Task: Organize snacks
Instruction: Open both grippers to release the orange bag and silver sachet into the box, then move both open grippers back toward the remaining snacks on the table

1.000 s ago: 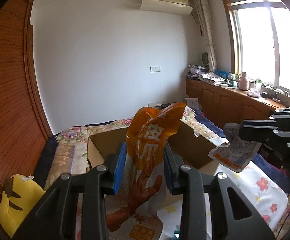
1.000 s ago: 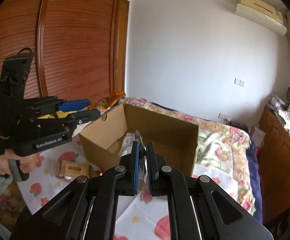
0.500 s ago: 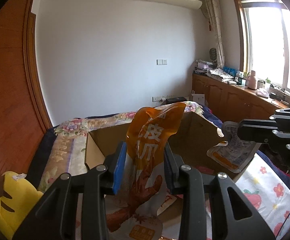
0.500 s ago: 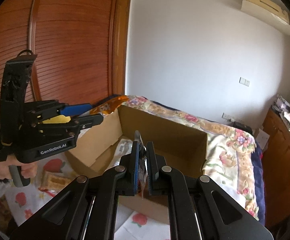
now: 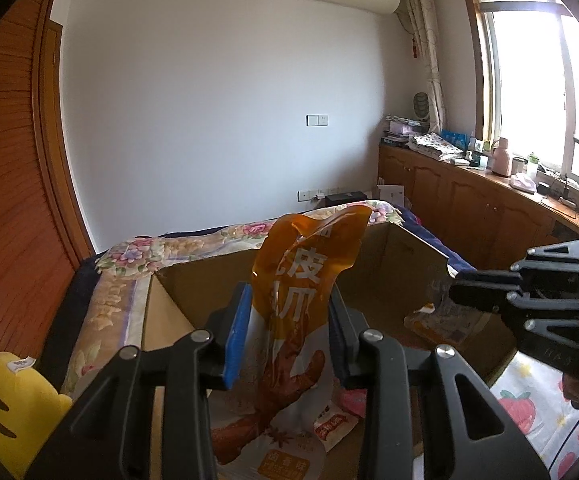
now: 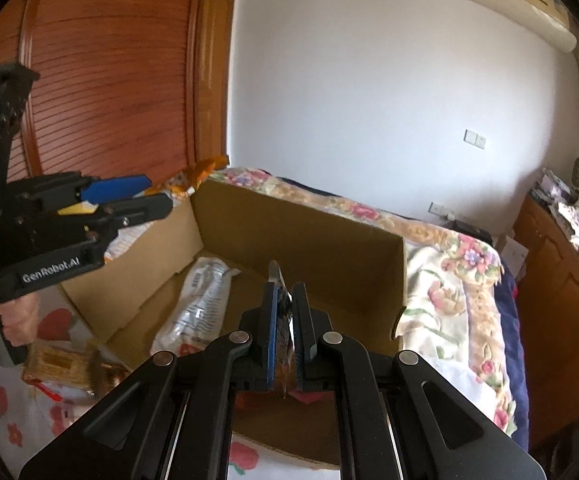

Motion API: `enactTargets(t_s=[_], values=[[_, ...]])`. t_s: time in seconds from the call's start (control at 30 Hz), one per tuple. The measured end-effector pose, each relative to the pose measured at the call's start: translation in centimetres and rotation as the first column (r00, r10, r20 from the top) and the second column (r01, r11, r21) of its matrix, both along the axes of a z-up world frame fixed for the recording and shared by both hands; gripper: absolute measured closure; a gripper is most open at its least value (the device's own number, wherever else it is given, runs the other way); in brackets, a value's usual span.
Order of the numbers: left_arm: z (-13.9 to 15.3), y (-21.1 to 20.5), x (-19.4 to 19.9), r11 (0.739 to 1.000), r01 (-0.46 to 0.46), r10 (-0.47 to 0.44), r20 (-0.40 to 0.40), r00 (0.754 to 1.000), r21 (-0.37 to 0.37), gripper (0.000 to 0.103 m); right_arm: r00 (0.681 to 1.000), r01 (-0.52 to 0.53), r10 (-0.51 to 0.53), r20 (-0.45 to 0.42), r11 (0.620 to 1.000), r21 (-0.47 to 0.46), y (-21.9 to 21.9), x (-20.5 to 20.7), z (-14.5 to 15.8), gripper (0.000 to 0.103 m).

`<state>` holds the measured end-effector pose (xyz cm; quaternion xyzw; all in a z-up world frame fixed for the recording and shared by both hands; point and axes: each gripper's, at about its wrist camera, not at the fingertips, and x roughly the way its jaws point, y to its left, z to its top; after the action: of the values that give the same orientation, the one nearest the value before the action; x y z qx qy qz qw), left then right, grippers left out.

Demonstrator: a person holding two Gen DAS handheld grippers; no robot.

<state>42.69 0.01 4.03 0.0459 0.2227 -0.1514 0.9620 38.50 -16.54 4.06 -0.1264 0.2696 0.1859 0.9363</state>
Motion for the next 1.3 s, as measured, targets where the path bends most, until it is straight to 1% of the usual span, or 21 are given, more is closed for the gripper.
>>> enactTargets(t_s=[0.17, 0.3, 0.4, 0.47, 0.53, 0.6, 0.73, 0.87, 0.97, 1.13, 1.3], values=[[-0.3, 0.2, 0.8, 1.000, -0.005, 0.005, -0.001, 1.000, -0.007, 0.067, 1.000, 0.017, -0.017, -0.020, 1.000, -0.010, -0.4, 1.2, -1.1, 0.099], [-0.5, -0.4, 1.2, 1.000, -0.008, 0.008, -0.006, 1.000, -0.001, 0.061, 0.999, 0.026, -0.026, -0.034, 1.000, -0.014, -0.4, 1.6, -1.8, 0.099], [-0.9, -0.4, 1.5, 1.000, -0.010, 0.010, -0.025, 1.000, -0.011, 0.057, 0.999, 0.026, -0.027, -0.046, 1.000, -0.008, -0.5, 1.8, -2.2, 0.098], [-1.1, -0.3, 1.5, 1.000, -0.002, 0.002, -0.034, 0.999, -0.008, 0.059, 0.998, 0.027, -0.027, -0.054, 1.000, -0.002, -0.7, 1.9, -2.4, 0.098], [-1.0, -0.4, 1.1, 1.000, -0.006, 0.006, -0.024, 1.000, 0.005, 0.058, 0.997, 0.019, -0.017, -0.075, 1.000, 0.017, -0.8, 2.2, -2.7, 0.097], [-0.6, -0.5, 1.0, 1.000, 0.000, 0.000, -0.021, 1.000, 0.006, 0.056, 0.997, 0.019, -0.016, -0.075, 0.999, 0.035, -1.0, 2.1, -2.7, 0.097], [0.2, -0.1, 0.4, 1.000, -0.003, 0.003, -0.011, 1.000, 0.007, 0.056, 0.997, 0.006, -0.002, -0.080, 0.999, 0.050, -0.8, 1.7, -2.5, 0.094], [0.9, 0.5, -1.2, 1.000, -0.006, 0.006, -0.004, 1.000, -0.004, 0.056, 0.996, -0.011, 0.017, -0.084, 0.998, 0.069, -0.8, 0.2, -1.8, 0.094], [1.5, 0.8, -2.6, 1.000, -0.006, 0.006, 0.001, 1.000, 0.005, 0.056, 0.997, -0.017, 0.023, -0.079, 0.997, 0.082, -0.8, -1.4, -1.0, 0.093], [2.6, 2.0, -5.8, 1.000, -0.009, 0.009, 0.018, 1.000, 0.009, 0.055, 0.997, -0.027, 0.034, -0.076, 0.995, 0.097, -0.5, -5.1, 0.2, 0.089], [2.8, 3.5, -9.1, 1.000, -0.016, 0.016, 0.023, 1.000, 0.014, 0.055, 0.996, -0.030, 0.039, -0.082, 0.994, 0.109, 0.0, -9.0, 0.8, 0.087]])
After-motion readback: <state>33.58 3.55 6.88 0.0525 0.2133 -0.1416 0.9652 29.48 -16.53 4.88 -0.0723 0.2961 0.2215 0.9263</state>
